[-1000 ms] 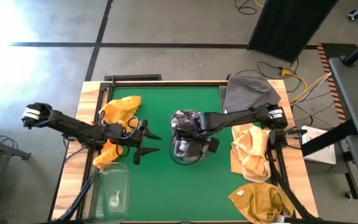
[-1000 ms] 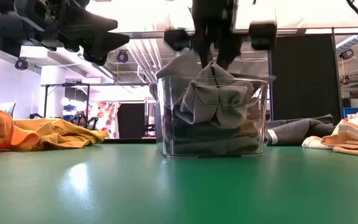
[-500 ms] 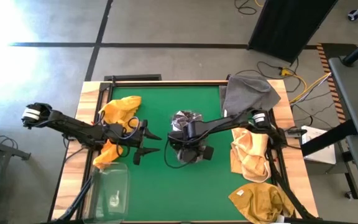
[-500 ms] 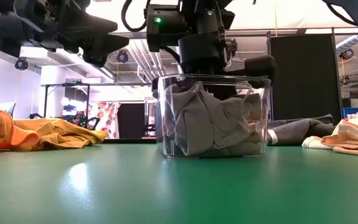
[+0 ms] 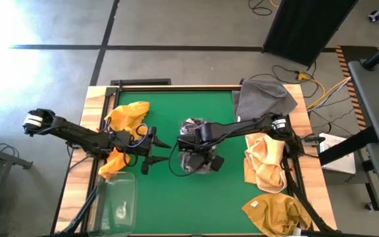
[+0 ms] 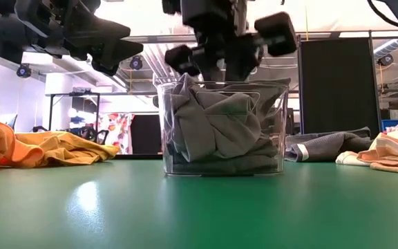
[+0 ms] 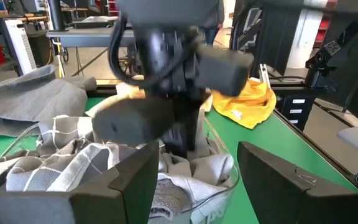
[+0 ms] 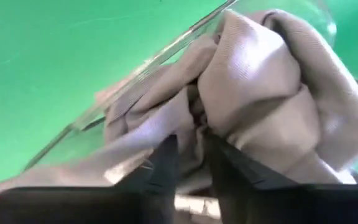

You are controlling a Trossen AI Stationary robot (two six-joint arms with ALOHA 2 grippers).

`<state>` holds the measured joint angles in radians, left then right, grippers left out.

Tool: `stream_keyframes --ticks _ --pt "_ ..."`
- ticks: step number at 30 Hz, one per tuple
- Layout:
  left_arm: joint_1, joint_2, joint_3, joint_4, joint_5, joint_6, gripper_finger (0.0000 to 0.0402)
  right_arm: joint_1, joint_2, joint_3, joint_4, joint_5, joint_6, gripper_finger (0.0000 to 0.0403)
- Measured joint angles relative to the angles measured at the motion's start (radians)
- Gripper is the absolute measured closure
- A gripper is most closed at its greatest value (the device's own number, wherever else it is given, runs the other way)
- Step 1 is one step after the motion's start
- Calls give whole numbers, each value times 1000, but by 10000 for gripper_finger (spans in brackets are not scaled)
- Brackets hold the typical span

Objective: Sort towels by color in basket
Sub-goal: Put the light gray towel into the top transparent bin

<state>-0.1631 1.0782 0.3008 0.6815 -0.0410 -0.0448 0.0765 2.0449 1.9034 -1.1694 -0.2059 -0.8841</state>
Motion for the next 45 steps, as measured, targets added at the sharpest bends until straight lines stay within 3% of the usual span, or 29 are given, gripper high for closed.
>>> stream_keyframes --ticks 4,8,11,18,22,29,36,42,45 --pt "0 0 0 4 0 1 198 0 -32 60 4 53 81 264" --pt "0 0 0 8 0 2 198 -2 -37 52 143 -38 172 255" --pt "0 0 0 10 0 2 198 0 -18 3 209 -98 207 272" --pt "0 0 0 10 6 2 198 -2 79 -90 225 -101 292 337" --pt "0 0 0 17 15 10 198 -3 116 -89 256 -101 321 347" --pt "0 -1 0 28 18 36 198 -15 100 -38 277 -73 373 285" --pt "0 -1 0 31 18 36 198 -30 20 85 61 -63 382 214" --pt "0 -1 0 30 21 36 198 -31 -17 72 -165 28 419 194" --pt "0 -1 0 32 21 36 198 -31 -7 6 -82 25 447 194"
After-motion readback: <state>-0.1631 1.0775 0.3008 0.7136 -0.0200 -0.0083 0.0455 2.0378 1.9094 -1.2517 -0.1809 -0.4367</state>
